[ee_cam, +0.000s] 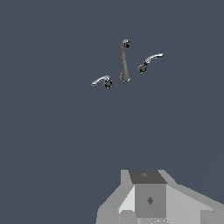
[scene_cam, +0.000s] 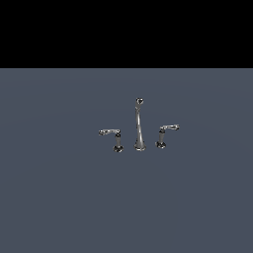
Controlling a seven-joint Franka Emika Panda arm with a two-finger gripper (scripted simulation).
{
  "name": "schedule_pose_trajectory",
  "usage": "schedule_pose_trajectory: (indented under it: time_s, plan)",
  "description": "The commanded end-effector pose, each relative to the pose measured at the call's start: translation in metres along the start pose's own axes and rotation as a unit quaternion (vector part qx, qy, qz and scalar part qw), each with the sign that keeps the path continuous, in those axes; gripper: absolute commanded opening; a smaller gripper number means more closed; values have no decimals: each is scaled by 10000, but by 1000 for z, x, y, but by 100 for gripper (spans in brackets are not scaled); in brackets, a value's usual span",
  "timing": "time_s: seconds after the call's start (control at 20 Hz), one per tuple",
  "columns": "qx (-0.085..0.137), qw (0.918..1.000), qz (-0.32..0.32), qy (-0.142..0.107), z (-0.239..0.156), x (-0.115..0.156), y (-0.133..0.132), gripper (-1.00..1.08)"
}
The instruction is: Turn on the faucet by rotating a designated handle.
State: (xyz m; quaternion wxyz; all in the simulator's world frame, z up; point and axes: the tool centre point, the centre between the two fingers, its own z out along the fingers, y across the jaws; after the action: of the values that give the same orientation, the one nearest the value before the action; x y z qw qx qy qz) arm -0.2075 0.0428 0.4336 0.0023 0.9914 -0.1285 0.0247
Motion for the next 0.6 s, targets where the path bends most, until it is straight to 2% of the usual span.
schedule_pose_trajectory:
  time_s: [0.0, 0.25, 0.55]
  plan:
    - [-4, 9996, 283, -11, 17, 5, -10, -100]
    - [-14, 9965, 838, -34, 51, 18, -28, -100]
    - [-22, 9888, 1492, -61, 91, 36, -48, -100]
